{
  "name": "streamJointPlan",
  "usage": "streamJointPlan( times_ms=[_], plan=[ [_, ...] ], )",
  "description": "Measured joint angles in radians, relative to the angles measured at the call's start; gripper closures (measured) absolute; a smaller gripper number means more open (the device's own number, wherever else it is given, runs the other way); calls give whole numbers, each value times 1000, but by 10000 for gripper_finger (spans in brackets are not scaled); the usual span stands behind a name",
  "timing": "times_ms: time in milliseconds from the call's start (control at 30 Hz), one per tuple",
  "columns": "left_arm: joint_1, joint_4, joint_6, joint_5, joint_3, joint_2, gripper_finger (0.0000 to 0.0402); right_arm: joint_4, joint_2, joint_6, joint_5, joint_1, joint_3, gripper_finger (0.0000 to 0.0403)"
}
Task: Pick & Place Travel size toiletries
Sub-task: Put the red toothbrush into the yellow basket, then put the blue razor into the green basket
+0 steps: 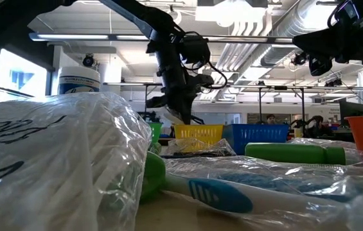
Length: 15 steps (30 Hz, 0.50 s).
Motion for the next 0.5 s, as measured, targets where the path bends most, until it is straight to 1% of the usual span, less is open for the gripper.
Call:
streamJointPlan(
  times_ms=[300, 500],
  plan=[
    [0, -6, 21, -1, 0, 0, 274, 0, 0, 0, 0, 0, 0, 400],
    [0, -5, 23, -2, 0, -1, 239, 0, 0, 1, 0, 0, 0, 400]
  ],
)
